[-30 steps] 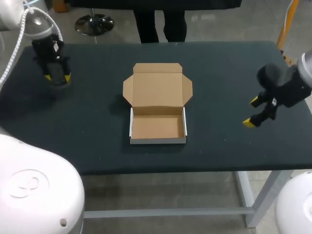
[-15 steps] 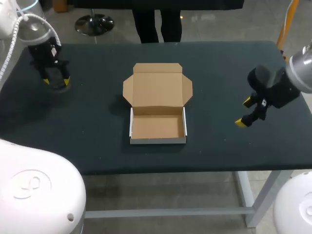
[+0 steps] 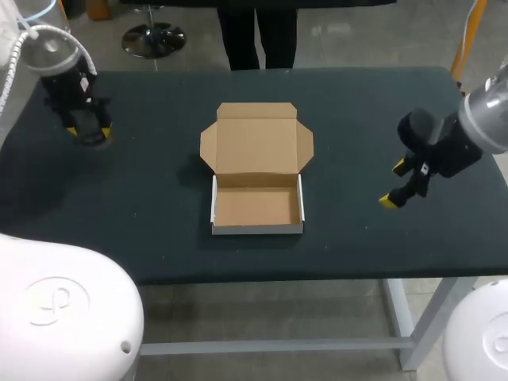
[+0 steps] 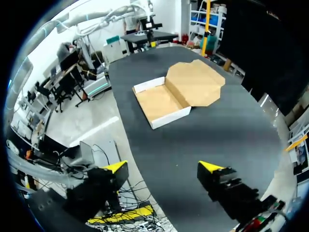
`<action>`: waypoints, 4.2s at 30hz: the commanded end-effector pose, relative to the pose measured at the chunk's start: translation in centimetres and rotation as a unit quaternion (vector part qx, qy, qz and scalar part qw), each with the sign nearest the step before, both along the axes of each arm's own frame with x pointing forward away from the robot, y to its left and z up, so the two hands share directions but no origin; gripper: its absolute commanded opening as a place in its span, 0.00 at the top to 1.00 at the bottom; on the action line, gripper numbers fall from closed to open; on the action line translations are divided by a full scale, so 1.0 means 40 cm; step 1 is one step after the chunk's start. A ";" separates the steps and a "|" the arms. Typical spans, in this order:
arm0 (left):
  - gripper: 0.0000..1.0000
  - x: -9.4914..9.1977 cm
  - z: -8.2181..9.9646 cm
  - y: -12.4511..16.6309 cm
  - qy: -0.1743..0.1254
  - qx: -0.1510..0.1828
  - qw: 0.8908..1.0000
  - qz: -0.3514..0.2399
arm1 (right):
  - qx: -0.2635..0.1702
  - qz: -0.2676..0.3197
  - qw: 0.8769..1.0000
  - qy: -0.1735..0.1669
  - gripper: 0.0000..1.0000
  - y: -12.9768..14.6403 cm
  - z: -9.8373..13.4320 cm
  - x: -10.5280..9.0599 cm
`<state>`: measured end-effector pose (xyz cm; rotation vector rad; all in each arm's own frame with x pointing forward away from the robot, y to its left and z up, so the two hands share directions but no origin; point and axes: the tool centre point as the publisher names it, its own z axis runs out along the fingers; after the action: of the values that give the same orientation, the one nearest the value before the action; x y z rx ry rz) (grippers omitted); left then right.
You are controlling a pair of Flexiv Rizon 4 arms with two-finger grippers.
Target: Assemble the packaging by folding the flat box into shape, placing the metal phone stand inside, and closing the box properly
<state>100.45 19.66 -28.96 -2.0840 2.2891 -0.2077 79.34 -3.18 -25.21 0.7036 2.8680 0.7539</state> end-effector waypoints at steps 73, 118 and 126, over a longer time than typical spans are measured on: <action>1.00 -0.328 0.034 -0.589 -0.024 0.027 0.969 -0.244 | 0.002 0.002 1.000 0.001 0.00 -0.003 0.003 -0.001; 1.00 -0.331 -0.133 -0.902 -0.016 -0.002 0.933 -0.358 | 0.002 0.002 1.000 0.001 0.00 -0.003 0.003 -0.001; 1.00 -0.317 -0.187 -0.929 -0.017 -0.004 0.929 -0.368 | 0.002 0.002 1.000 0.001 0.00 -0.003 0.003 -0.001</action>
<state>87.36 -16.79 -35.50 -1.1004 2.9222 -0.2749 79.33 -3.20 -25.21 0.7042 2.8684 0.7527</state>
